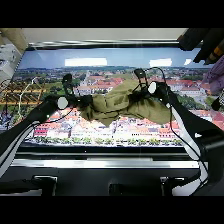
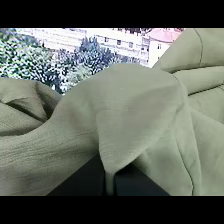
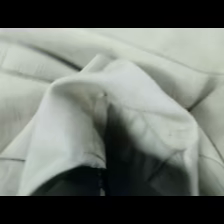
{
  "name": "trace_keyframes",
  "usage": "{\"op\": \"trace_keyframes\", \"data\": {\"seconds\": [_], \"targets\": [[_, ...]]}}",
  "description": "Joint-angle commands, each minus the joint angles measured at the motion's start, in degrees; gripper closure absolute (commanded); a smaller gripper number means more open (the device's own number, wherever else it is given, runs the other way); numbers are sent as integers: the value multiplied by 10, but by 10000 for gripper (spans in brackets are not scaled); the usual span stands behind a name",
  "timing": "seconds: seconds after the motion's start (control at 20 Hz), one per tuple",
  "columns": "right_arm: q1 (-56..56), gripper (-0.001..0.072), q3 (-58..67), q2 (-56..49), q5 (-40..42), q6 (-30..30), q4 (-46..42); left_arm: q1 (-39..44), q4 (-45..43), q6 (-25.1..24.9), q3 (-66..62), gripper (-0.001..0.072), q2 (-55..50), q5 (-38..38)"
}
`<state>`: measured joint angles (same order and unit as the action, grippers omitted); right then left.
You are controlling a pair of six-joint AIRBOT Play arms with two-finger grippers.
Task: Fold the clothes and pants, and hang the long-sleeved shirts on hangers.
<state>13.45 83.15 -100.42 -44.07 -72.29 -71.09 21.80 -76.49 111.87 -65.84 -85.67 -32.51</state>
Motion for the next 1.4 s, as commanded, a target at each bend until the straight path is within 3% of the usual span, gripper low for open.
{"op": "trace_keyframes", "data": {"seconds": [0.0,0.1,0.15,0.2,0.25,0.35,0.45,0.5,0.55,0.65,0.8,0.9,1.2,1.35], "targets": [[-1,683,12,1,-20,-31,14,-1,0,-2,-2,679,1,-1],[-6,685,37,23,-79,-39,6,-6,0,-59,-21,646,1,-28],[-10,685,47,39,-108,-50,2,-12,0,-95,-39,536,1,-54],[-12,685,56,57,-141,-70,-1,-20,0,-131,-65,198,1,-89],[-14,685,60,71,-168,-89,-3,-32,-1,-153,-92,-13,0,-127],[-14,685,61,94,-209,-125,-4,-66,-3,-212,-165,-13,0,-241],[-14,684,61,101,-246,-162,-4,-91,-16,-222,-233,-13,1,-341],[-14,684,61,101,-259,-172,-4,-94,-16,-231,-257,5,1,-380],[-14,684,61,101,-264,-179,-4,-85,-15,-237,-267,119,1,-412],[-14,684,61,101,-267,-186,-3,-40,-15,-260,-247,119,1,-428],[-14,683,61,101,-273,-186,-3,68,-20,-310,-151,115,-2,-334],[-14,683,61,101,-282,-186,-3,114,-35,-308,-94,112,-10,-249],[-14,682,61,101,-283,-186,-6,120,5,-276,-69,113,-58,-94],[-14,682,61,101,-279,-186,-5,115,5,-269,-74,114,-59,-71]]}}
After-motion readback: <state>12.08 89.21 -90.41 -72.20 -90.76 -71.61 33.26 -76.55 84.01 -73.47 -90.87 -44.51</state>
